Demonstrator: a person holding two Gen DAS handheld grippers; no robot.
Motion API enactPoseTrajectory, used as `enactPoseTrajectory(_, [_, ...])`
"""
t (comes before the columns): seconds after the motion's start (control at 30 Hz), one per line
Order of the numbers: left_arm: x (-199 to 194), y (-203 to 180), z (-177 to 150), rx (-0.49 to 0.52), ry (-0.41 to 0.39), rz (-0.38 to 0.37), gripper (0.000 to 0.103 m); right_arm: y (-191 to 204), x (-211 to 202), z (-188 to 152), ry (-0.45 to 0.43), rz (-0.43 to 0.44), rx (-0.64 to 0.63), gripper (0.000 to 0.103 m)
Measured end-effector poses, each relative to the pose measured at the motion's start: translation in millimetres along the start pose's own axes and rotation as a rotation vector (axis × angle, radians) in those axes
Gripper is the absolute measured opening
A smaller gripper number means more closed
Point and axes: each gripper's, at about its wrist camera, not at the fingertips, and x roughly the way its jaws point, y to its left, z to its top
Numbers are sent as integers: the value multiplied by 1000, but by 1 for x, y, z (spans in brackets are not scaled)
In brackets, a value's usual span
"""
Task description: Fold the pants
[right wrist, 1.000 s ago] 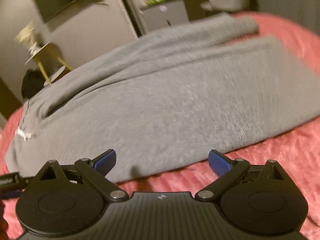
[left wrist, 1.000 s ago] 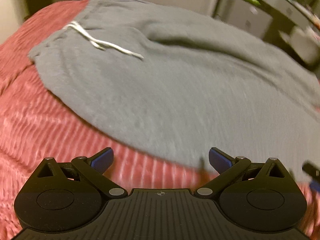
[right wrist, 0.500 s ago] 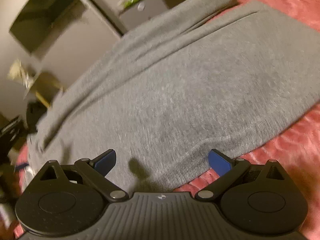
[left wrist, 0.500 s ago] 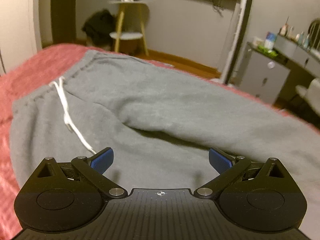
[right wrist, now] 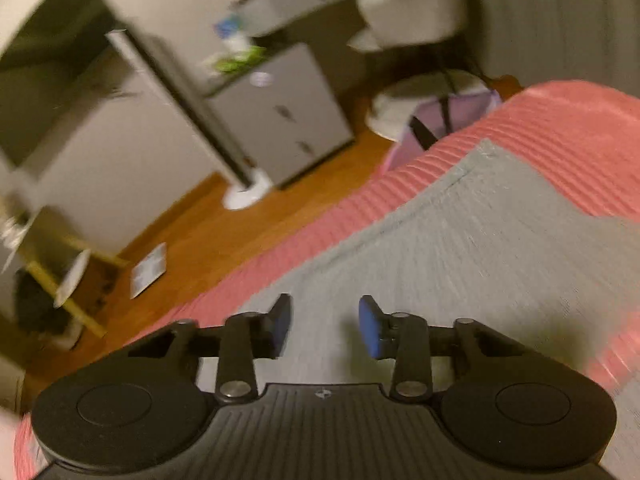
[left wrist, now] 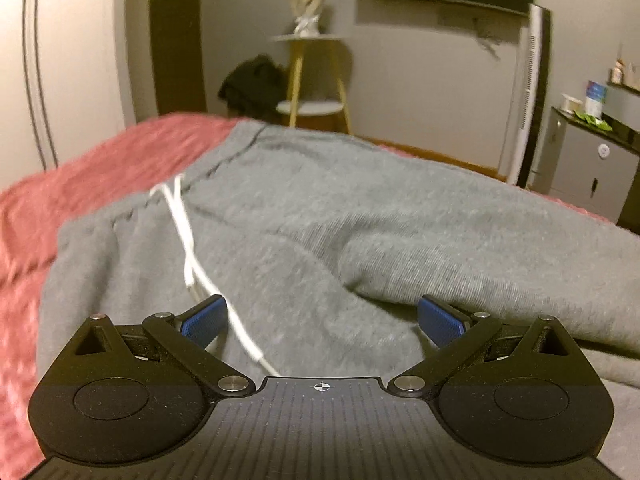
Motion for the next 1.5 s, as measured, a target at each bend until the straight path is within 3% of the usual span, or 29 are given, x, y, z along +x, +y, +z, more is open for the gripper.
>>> enactPoseTrajectory(0.1, [8, -8, -5, 28, -21, 10, 103, 13, 52, 19, 43, -83, 45, 43])
enactPoseTrajectory(0.23, [23, -22, -14, 100, 43, 22, 103, 16, 99, 31, 68, -224, 79, 46])
enactPoseTrajectory(0.3, [23, -23, -14, 100, 34, 22, 103, 14, 107, 32, 48, -261, 103, 37])
enactPoseTrajectory(0.37, [24, -19, -13, 84, 45, 8, 103, 15, 110, 29, 23, -312, 52, 10])
enactPoseTrajectory(0.4, [26, -16, -13, 68, 53, -2, 103, 14, 110, 28, 16, -319, 11, 9])
enactPoseTrajectory(0.43, [27, -12, -13, 44, 63, -17, 103, 13, 104, 27, 9, -300, 2, 3])
enactPoseTrajectory(0.57, [33, 6, -13, -61, 100, -88, 103, -3, 50, 22, -107, -168, 14, 2])
enactPoseTrajectory(0.77, [29, 4, -16, -41, 93, -85, 103, -40, -76, -50, -325, -14, 42, 2])
enactPoseTrajectory(0.83, [27, 5, -17, -42, 96, -92, 103, -60, -108, -89, -358, -11, 102, 0])
enactPoseTrajectory(0.97, [24, 5, -17, -40, 106, -101, 103, -109, -143, -160, -384, -95, 218, 1])
enactPoseTrajectory(1.07, [21, 4, -18, -38, 109, -102, 103, -139, -134, -170, -303, -40, 299, 7])
enactPoseTrajectory(1.13, [21, 3, -18, -39, 110, -101, 103, -149, -122, -162, -287, 70, 395, 9])
enactPoseTrajectory(1.2, [21, 2, -19, -44, 107, -95, 103, -152, -111, -152, -308, 167, 463, 34])
enactPoseTrajectory(1.23, [22, 2, -19, -42, 106, -92, 103, -150, -103, -148, -306, 182, 468, 60])
enactPoseTrajectory(1.27, [22, 1, -19, -40, 103, -88, 103, -143, -93, -142, -305, 184, 470, 61])
enactPoseTrajectory(1.4, [22, -1, -20, -47, 98, -81, 103, -131, -60, -125, -272, 201, 467, 47])
enactPoseTrajectory(1.5, [23, -2, -20, -44, 97, -76, 103, -119, -50, -116, -283, 192, 421, 11])
